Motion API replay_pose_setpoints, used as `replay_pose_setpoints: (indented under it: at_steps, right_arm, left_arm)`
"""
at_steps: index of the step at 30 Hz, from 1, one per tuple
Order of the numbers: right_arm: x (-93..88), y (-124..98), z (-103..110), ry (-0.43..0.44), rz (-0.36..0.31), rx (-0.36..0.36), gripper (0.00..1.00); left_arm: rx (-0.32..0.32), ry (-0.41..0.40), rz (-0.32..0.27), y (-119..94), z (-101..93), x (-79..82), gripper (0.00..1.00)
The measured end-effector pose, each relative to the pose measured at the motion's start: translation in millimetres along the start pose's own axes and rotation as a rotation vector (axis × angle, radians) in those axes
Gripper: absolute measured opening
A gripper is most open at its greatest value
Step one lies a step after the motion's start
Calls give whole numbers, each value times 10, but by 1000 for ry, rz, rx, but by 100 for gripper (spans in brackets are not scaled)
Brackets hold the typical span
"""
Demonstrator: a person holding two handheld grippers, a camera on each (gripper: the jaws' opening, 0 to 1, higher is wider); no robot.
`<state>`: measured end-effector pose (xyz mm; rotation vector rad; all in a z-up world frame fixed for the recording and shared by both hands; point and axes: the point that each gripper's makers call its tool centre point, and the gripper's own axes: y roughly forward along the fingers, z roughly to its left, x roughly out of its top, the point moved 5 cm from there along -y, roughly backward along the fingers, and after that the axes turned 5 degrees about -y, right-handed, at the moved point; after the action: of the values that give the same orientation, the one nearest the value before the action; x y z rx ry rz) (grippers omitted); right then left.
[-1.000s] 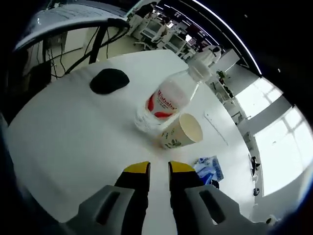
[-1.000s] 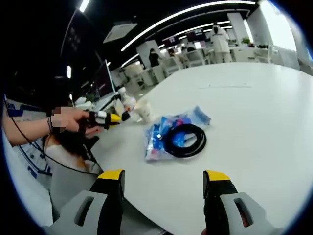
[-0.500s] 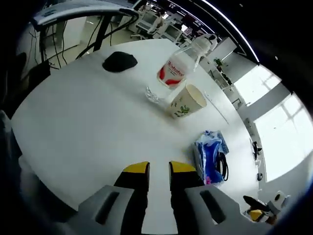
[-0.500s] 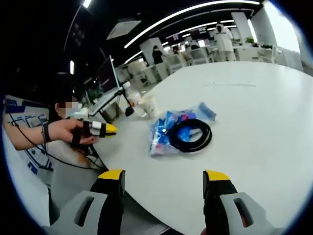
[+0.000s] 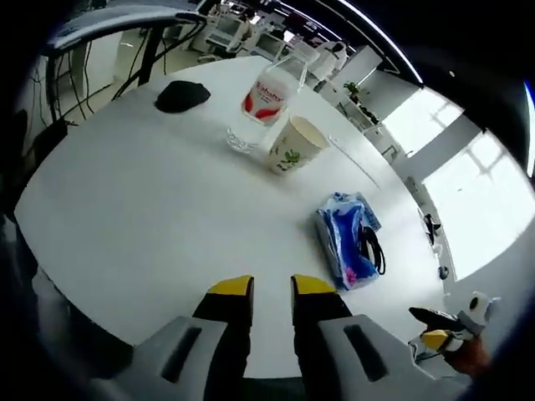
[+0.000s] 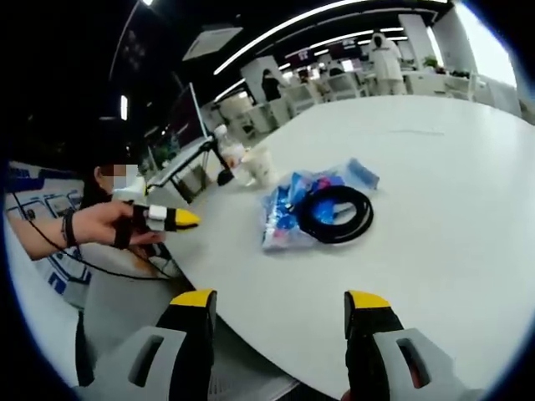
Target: Arrange the tabletop items into an orderly group along one side of the table until the central work area is clear of visible clutter.
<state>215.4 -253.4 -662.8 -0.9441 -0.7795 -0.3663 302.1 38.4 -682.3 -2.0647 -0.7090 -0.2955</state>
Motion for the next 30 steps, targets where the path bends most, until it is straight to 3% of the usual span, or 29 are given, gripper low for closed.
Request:
replay_pose_setpoints:
  at_steps: [4, 6, 8, 10, 15, 17, 20, 26, 30]
  right_arm:
    - [-1, 80, 51, 1, 15, 14, 62]
    - [10, 119, 70, 3, 16, 18, 62]
    - [32, 170, 93, 8, 16, 23, 61]
    - [59, 211, 106, 14, 18, 22, 60]
    - [111, 300, 93, 12, 30, 13, 58]
    - [143, 325, 103, 4, 28, 21, 58]
    - [160, 353, 87, -13, 37, 28, 58]
    - [236, 376, -33, 8, 16, 29, 56]
    - [238, 406, -89, -6, 37, 31, 57]
  left_arm:
    - [-25, 47, 6, -9, -63, -65, 19]
    - [-101, 63, 0, 2, -145, -75, 17]
    - [-95, 68, -1, -1, -140, -94, 19]
    - [-77, 145, 28, -1, -126, -151, 21]
    - [-80, 177, 36, -18, -190, -202, 24]
    - [-76, 264, 39, -28, -228, -183, 25]
    - [-80, 327, 53, -17, -293, -177, 28]
    - [-103, 397, 38, -22, -448, -94, 30]
    - [-117, 441, 52, -17, -537, -80, 33]
